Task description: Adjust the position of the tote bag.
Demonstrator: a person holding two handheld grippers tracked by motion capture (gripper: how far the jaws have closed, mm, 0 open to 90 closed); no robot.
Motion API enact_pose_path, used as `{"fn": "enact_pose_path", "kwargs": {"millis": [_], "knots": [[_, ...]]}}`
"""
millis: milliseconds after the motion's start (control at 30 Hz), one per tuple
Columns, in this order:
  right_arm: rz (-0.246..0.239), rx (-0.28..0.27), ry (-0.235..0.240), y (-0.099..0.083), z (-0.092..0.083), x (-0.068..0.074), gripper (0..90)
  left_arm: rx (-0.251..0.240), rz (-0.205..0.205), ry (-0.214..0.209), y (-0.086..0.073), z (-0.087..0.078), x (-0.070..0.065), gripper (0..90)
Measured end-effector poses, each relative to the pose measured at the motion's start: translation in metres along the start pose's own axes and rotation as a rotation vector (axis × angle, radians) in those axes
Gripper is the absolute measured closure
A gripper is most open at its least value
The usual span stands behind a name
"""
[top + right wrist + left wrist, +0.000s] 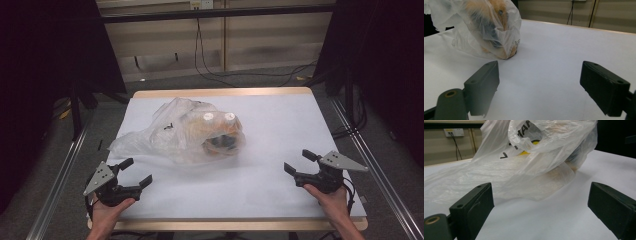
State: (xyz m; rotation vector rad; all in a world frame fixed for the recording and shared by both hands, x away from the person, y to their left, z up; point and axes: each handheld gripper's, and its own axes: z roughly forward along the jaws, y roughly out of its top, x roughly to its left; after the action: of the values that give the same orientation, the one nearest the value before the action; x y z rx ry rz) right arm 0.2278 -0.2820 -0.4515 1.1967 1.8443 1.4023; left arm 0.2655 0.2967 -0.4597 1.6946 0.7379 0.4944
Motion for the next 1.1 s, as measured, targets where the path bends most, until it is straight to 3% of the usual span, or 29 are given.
{"fn": "enact_pose_path", "kwargs": {"millis": [167,200,267,300,333,600,633,700,733,933,1033,1100], "knots": [[-0.006,0.032,0.012,0.000,-0.001,0.000,19.3,0.037,0.012,-0.003,0.000,0.001,0.000,9.0],[-0.004,0.042,0.022,0.000,0.002,0.001,20.5,0.037,0.013,-0.005,0.000,0.000,0.001,13.6],[0.002,0.054,0.033,0.001,0.004,0.002,22.7,0.015,-0.016,0.003,0.000,0.000,0.001,14.1],[0.002,0.054,0.033,0.001,0.004,0.002,22.7,0.035,0.003,-0.002,0.000,0.000,0.003,14.1],[0.017,0.067,0.051,0.002,0.007,0.002,24.5,0.028,-0.017,-0.011,-0.001,0.001,0.002,15.9],[0.023,0.111,0.141,0.007,0.016,0.005,35.4,0.063,-0.001,-0.001,0.000,-0.003,0.004,24.3],[0.027,0.114,0.160,0.008,0.018,0.007,36.7,0.048,-0.023,-0.007,-0.001,-0.003,0.003,25.1],[0.028,0.126,0.185,0.010,0.022,0.011,39.3,0.059,-0.016,-0.026,0.000,-0.006,0.003,29.5],[0.019,0.127,0.200,0.012,0.023,0.014,40.6,0.058,-0.017,-0.011,0.000,-0.007,0.002,29.5],[-0.032,0.155,0.256,0.020,0.031,0.034,50.3,0.045,-0.023,-0.030,0.001,-0.013,0.001,35.8],[-0.069,0.168,0.311,0.026,0.039,0.048,53.6,0.057,-0.019,-0.038,0.000,-0.013,0.000,39.8],[-0.078,0.172,0.321,0.027,0.041,0.051,54.3,0.063,-0.015,-0.044,0.001,-0.013,0.001,40.2]]}}
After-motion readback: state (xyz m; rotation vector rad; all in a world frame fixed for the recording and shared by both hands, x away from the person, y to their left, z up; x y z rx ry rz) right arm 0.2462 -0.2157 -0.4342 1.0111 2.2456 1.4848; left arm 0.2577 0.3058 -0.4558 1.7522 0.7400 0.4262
